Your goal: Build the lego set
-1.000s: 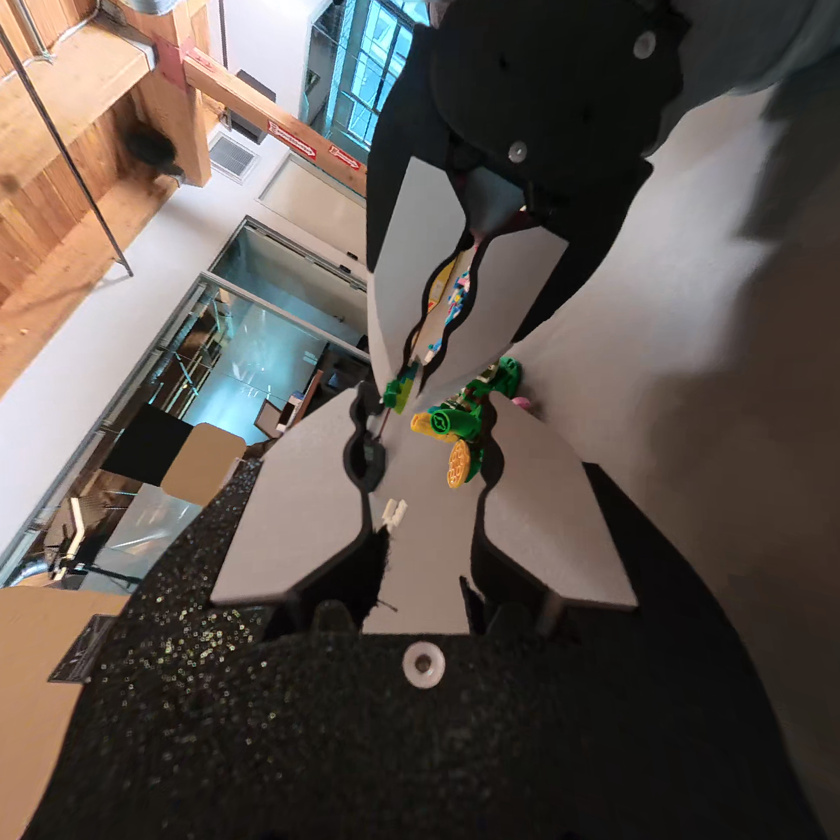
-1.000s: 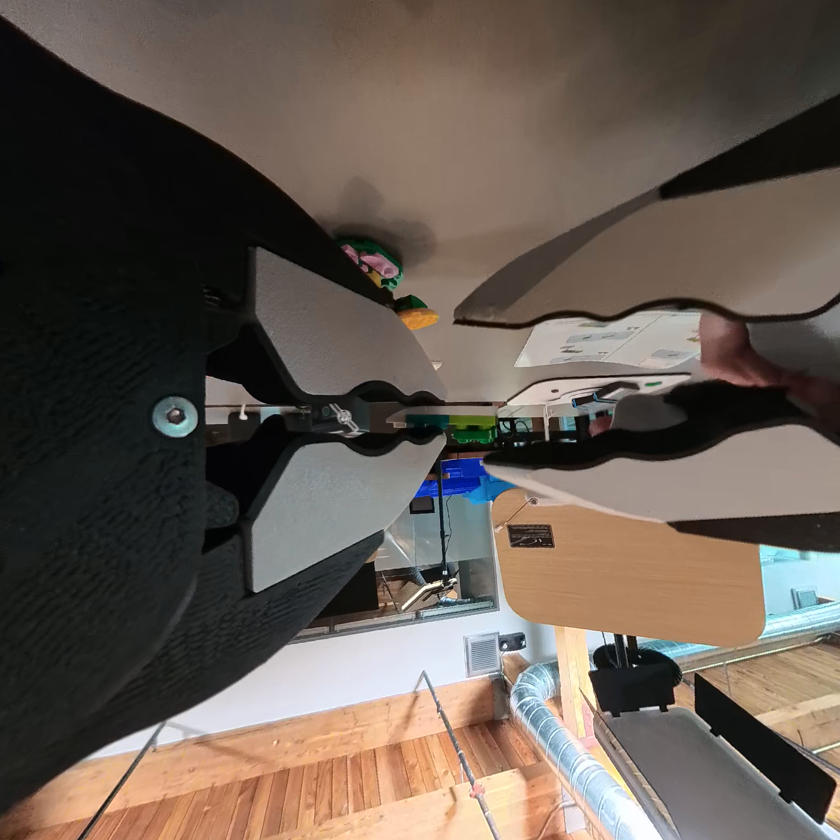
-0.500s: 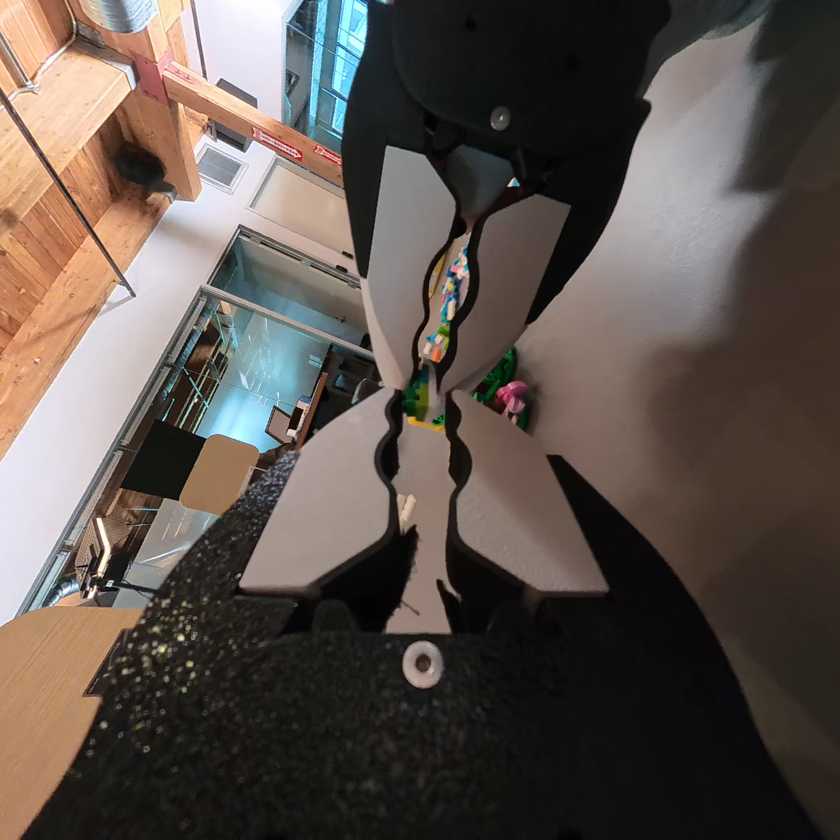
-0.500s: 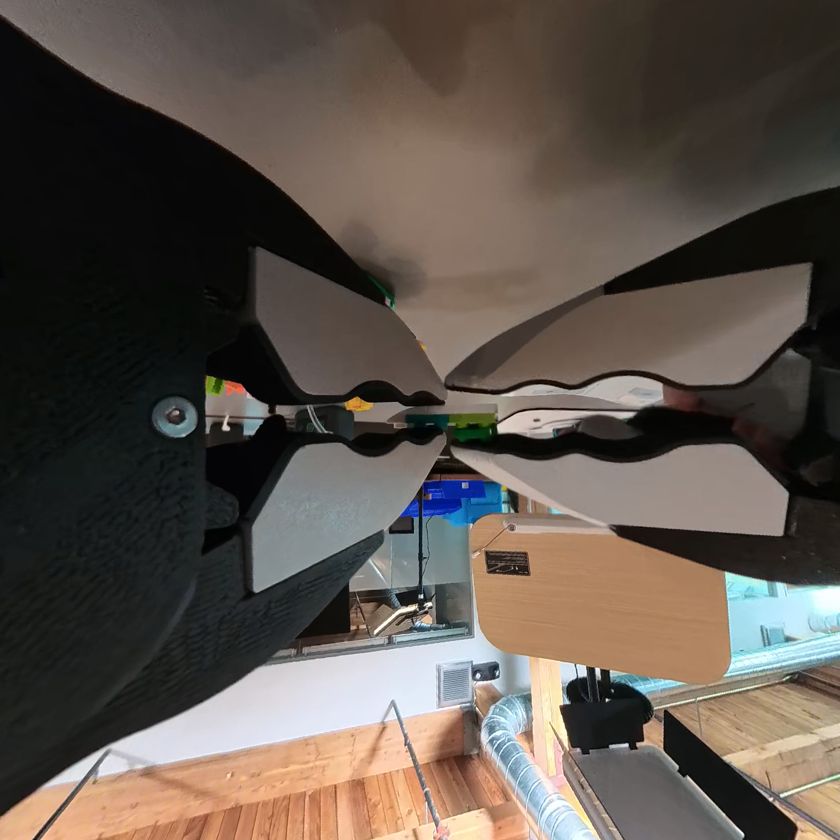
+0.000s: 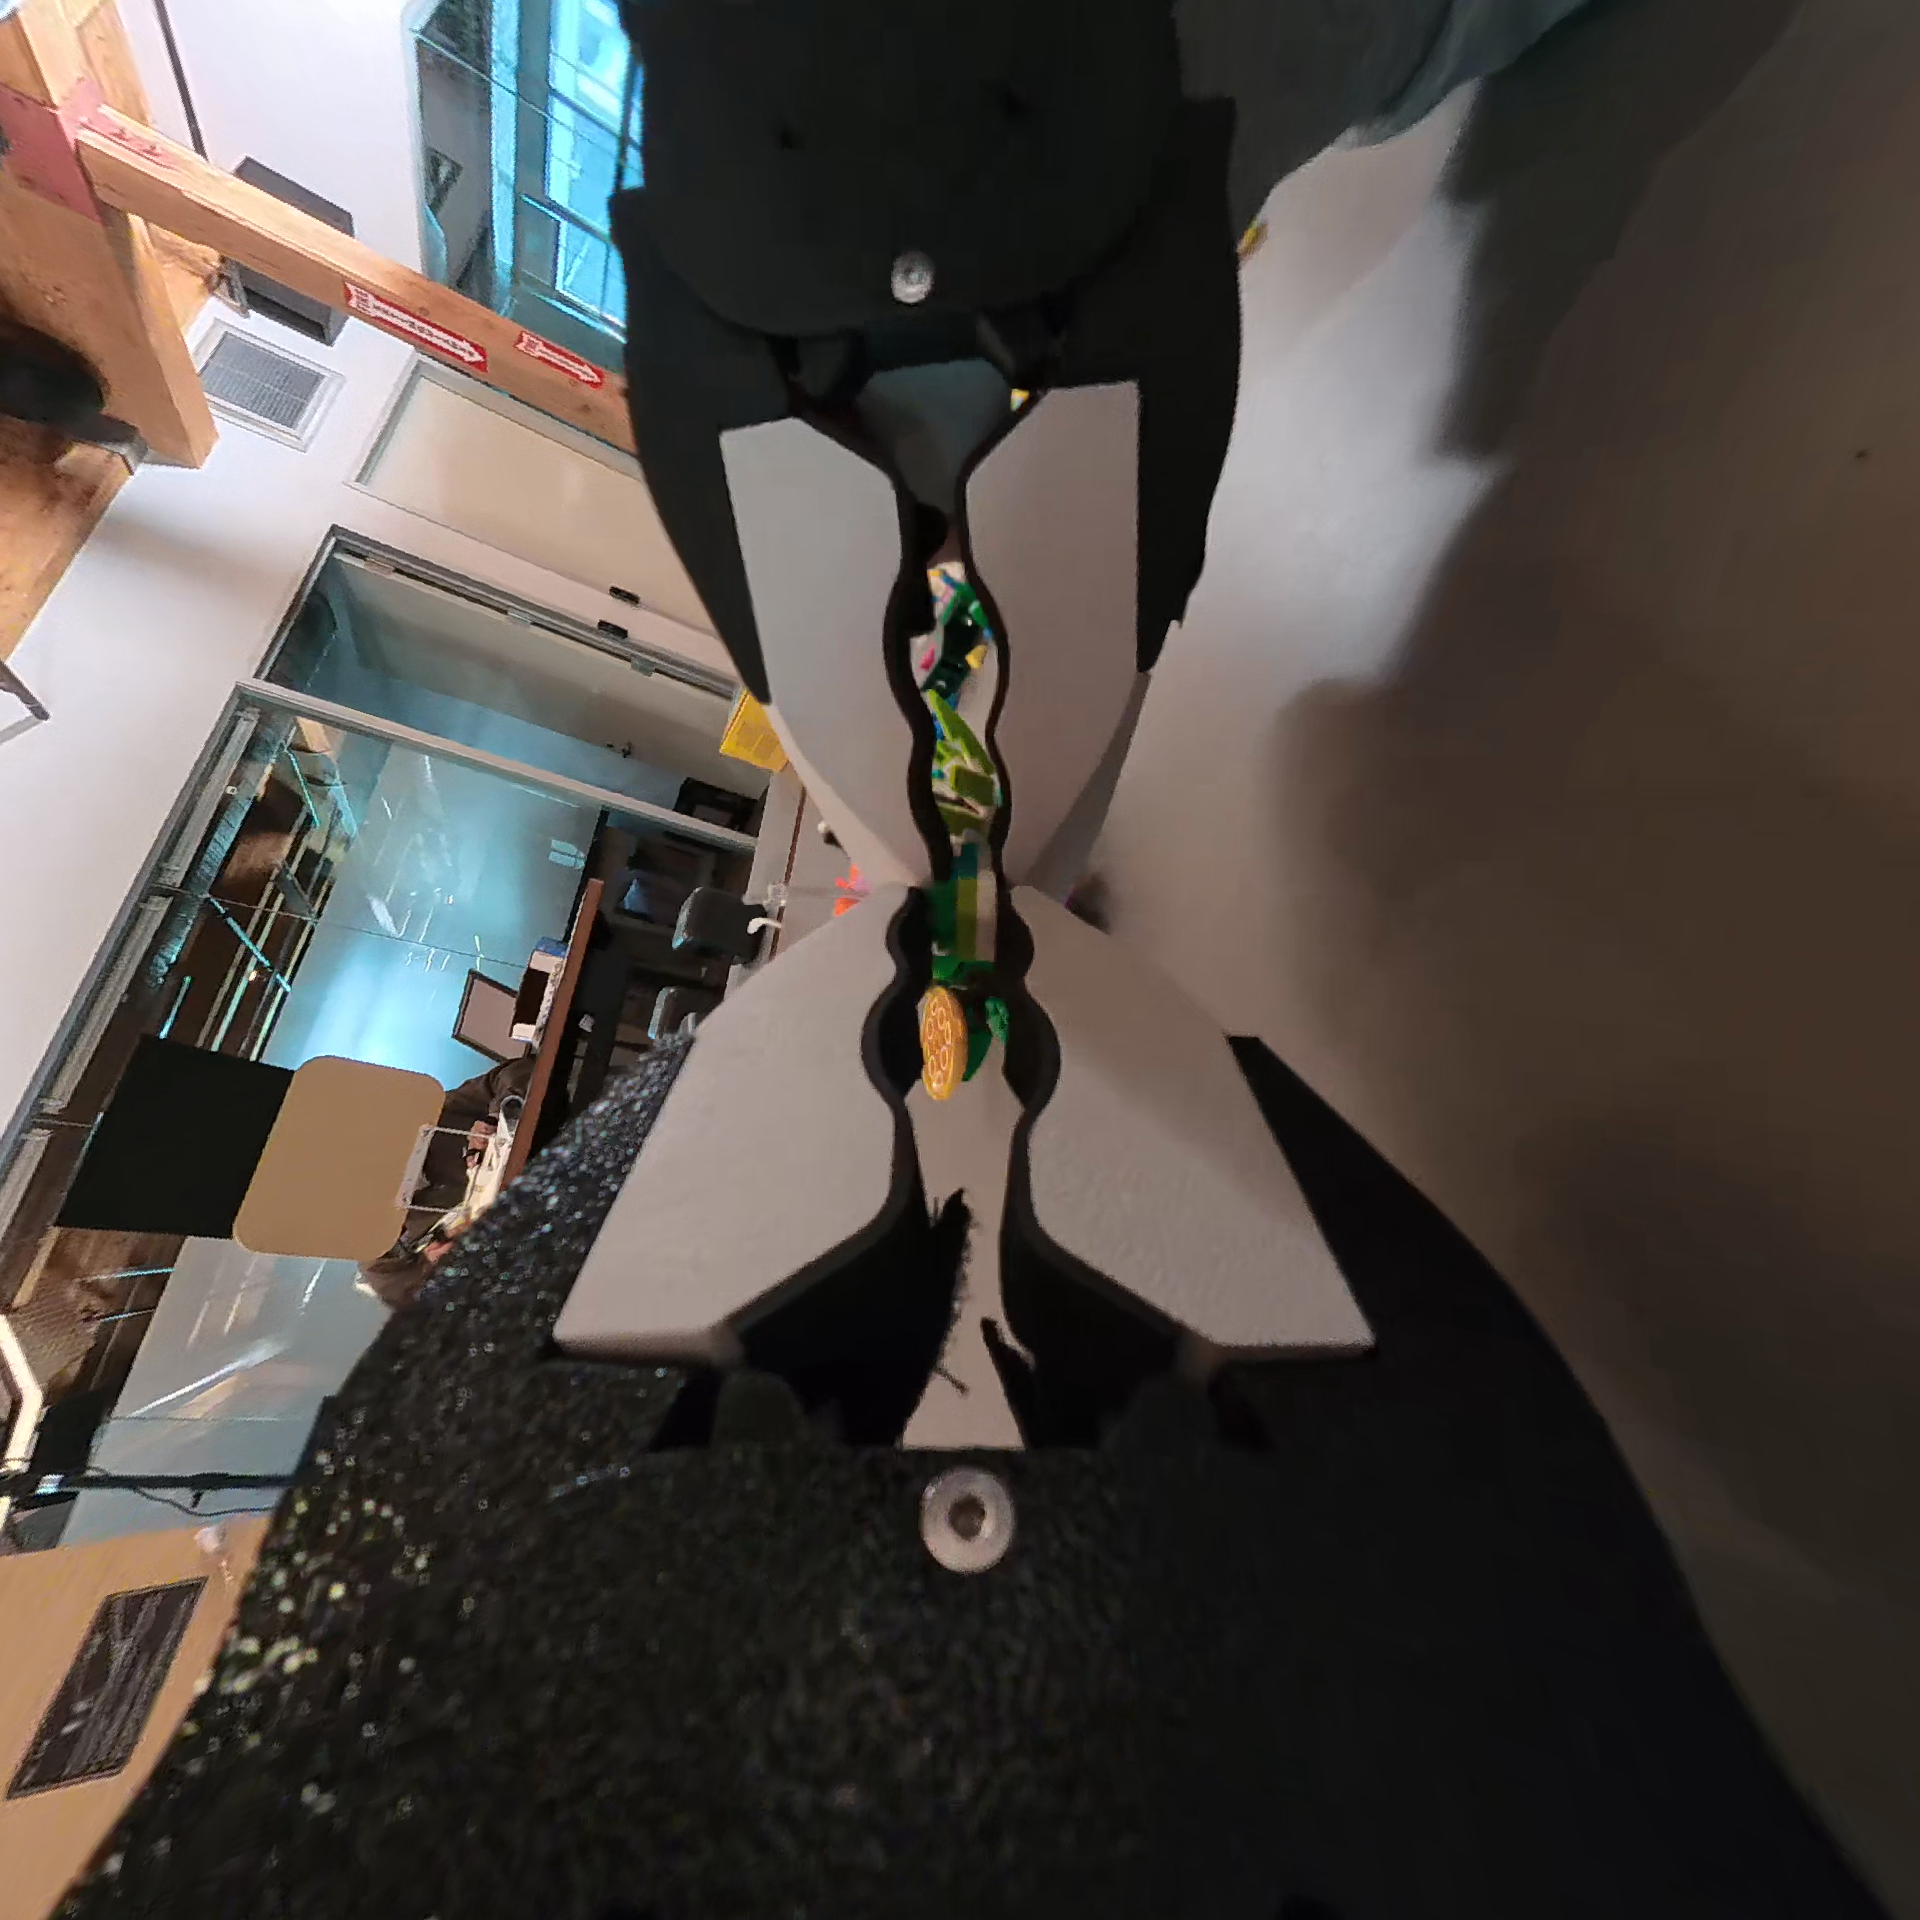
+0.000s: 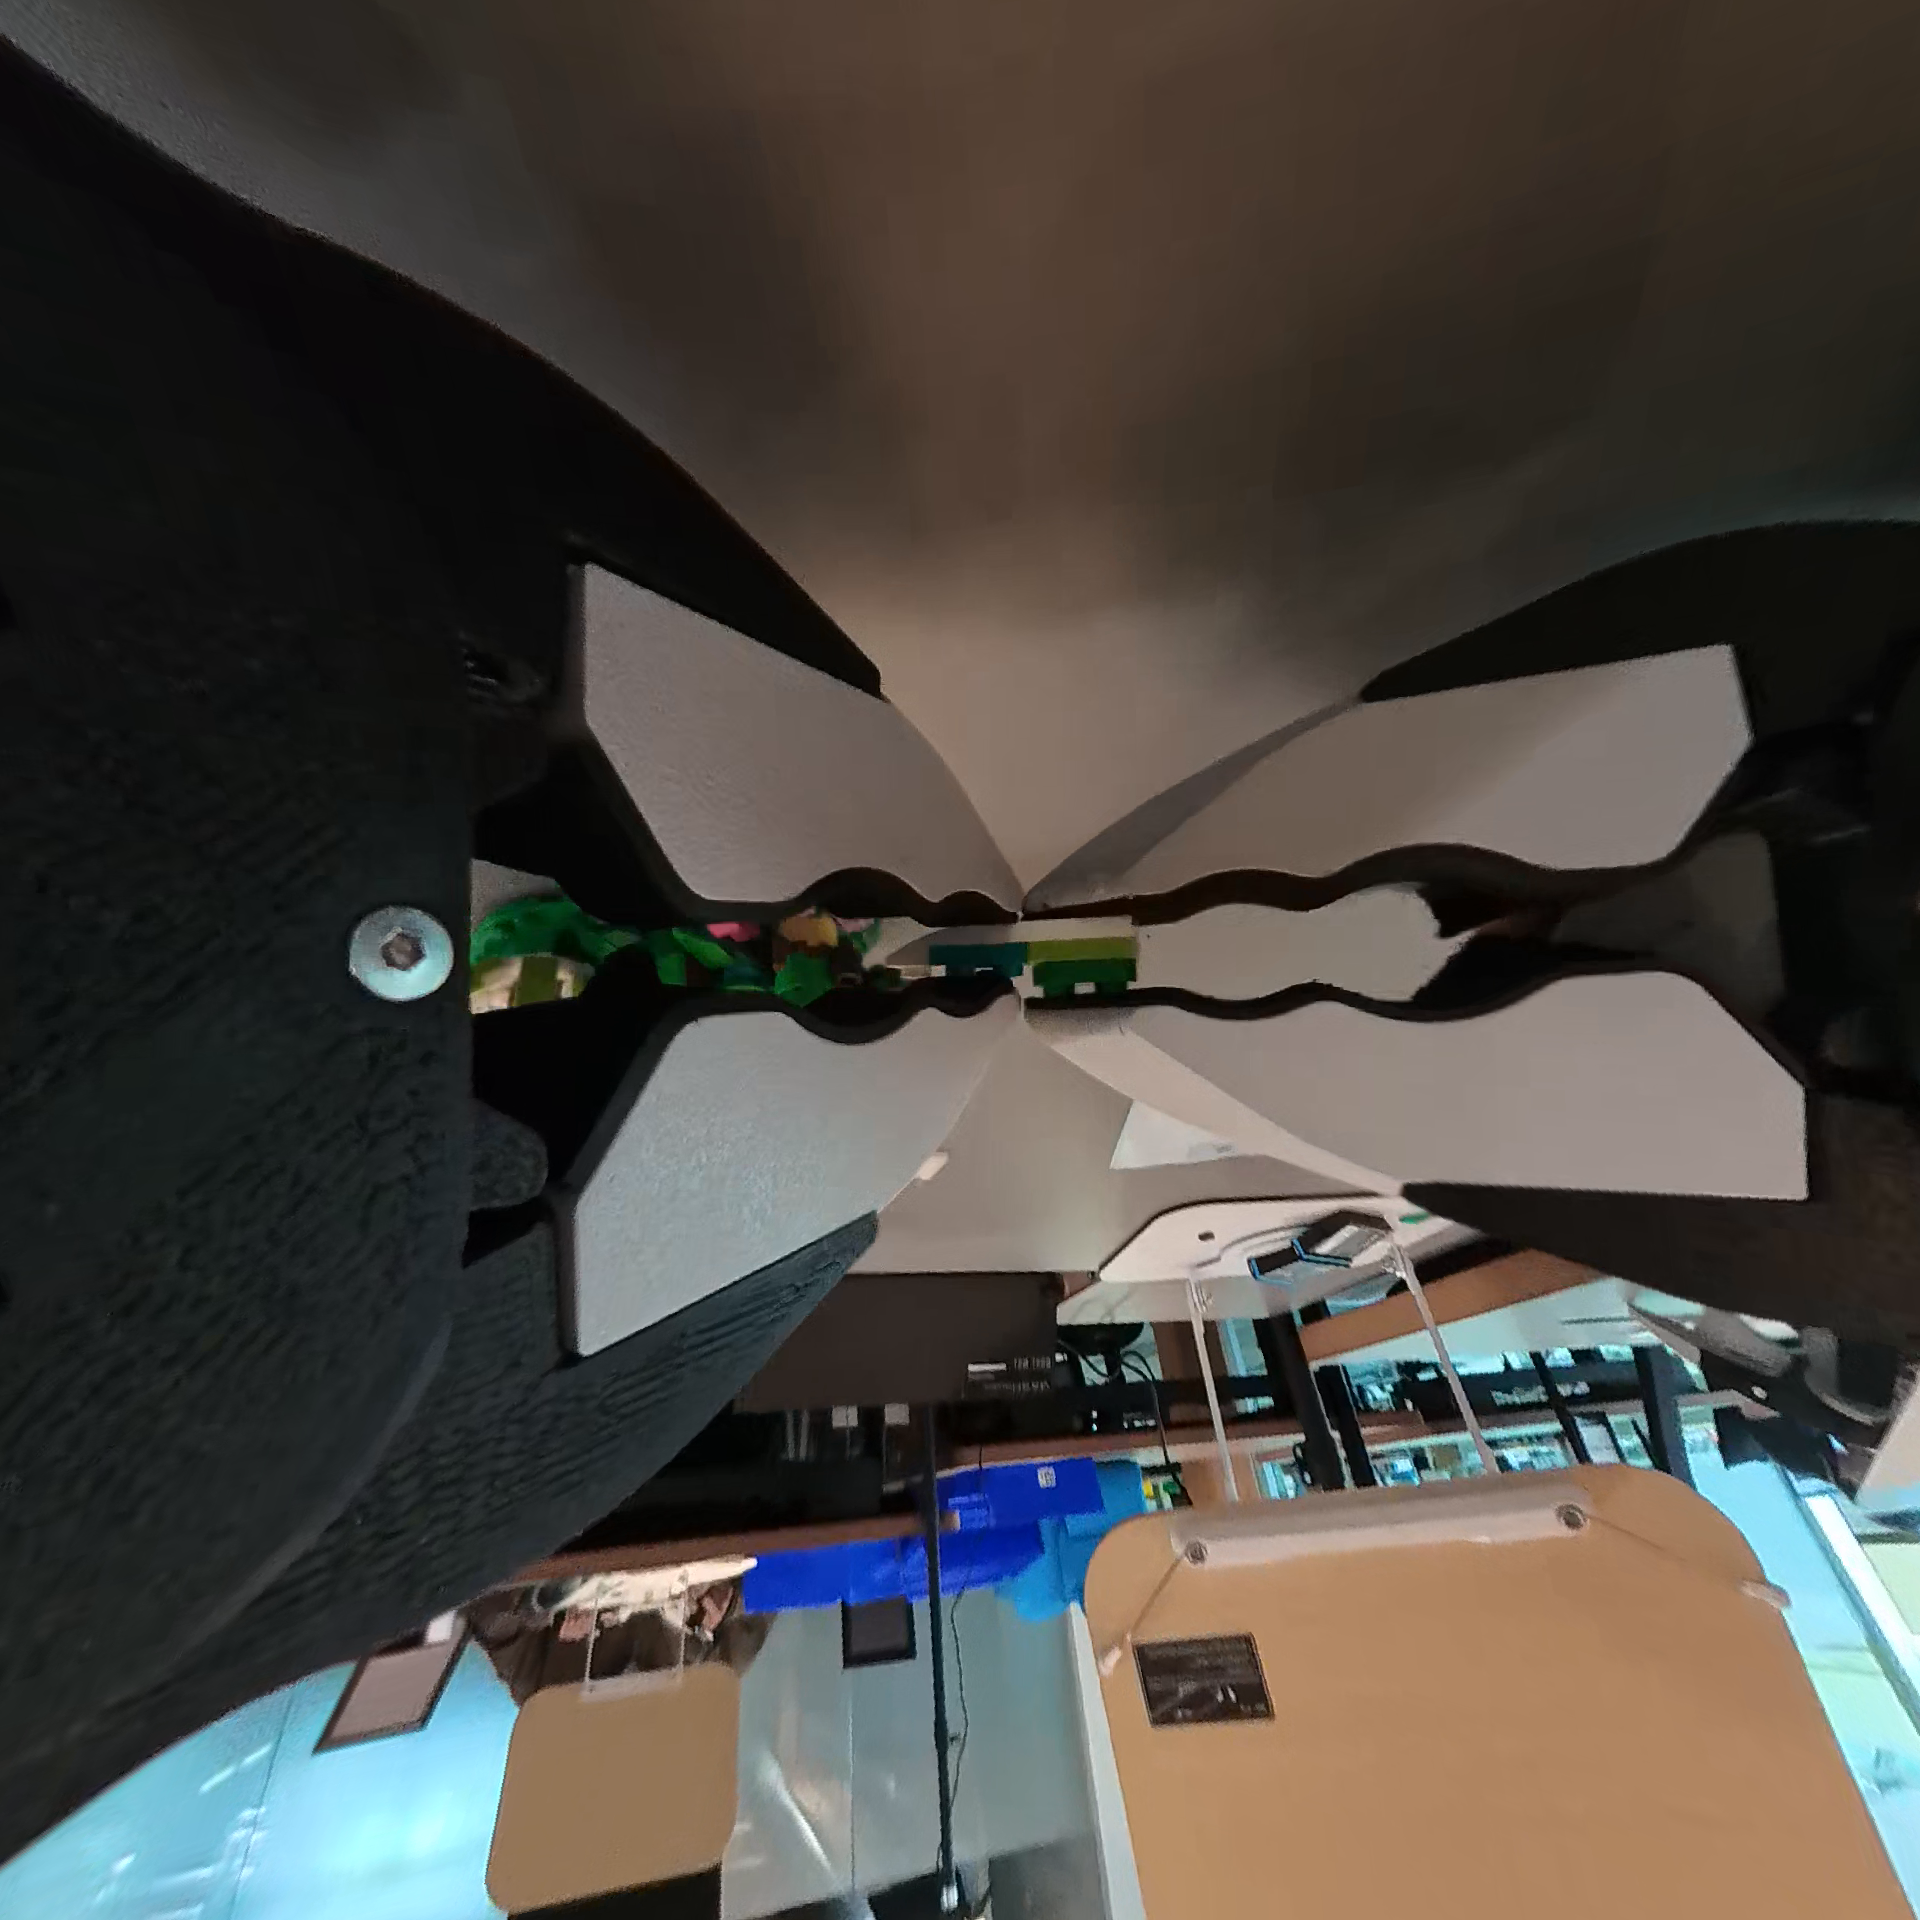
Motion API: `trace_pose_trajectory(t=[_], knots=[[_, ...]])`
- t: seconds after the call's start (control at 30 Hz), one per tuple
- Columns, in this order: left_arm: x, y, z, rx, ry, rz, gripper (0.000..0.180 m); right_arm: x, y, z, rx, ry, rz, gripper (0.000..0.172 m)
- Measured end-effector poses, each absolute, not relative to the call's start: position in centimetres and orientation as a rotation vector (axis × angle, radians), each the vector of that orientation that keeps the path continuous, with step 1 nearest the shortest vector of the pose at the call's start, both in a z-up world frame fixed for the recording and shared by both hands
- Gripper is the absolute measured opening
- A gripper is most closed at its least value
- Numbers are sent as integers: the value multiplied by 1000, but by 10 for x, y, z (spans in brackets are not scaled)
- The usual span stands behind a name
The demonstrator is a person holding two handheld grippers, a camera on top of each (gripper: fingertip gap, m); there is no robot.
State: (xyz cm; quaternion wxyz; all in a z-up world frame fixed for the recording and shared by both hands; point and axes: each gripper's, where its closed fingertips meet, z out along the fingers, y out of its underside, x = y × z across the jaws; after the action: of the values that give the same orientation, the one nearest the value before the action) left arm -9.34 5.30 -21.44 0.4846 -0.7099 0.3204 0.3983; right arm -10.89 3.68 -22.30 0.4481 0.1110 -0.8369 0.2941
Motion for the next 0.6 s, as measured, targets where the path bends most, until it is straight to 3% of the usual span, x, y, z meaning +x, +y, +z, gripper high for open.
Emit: trace_pose_trajectory(t=[0.27, 0.37, 0.5, 0.6], knots=[[-94, 49, -218, -1793, 757, 944, 12, -110, 38, -231, 229, -2128, 752, 8], [-101, 49, -209, -1788, 494, 732, 13, -115, 39, -220, 239, -2029, 736, 8], [-102, 50, -196, -1770, 264, 480, 32, -119, 40, -206, 268, -1880, 694, 7], [-102, 52, -192, -1748, 167, 385, 29, -121, 39, -199, 295, -1790, 639, 7]])
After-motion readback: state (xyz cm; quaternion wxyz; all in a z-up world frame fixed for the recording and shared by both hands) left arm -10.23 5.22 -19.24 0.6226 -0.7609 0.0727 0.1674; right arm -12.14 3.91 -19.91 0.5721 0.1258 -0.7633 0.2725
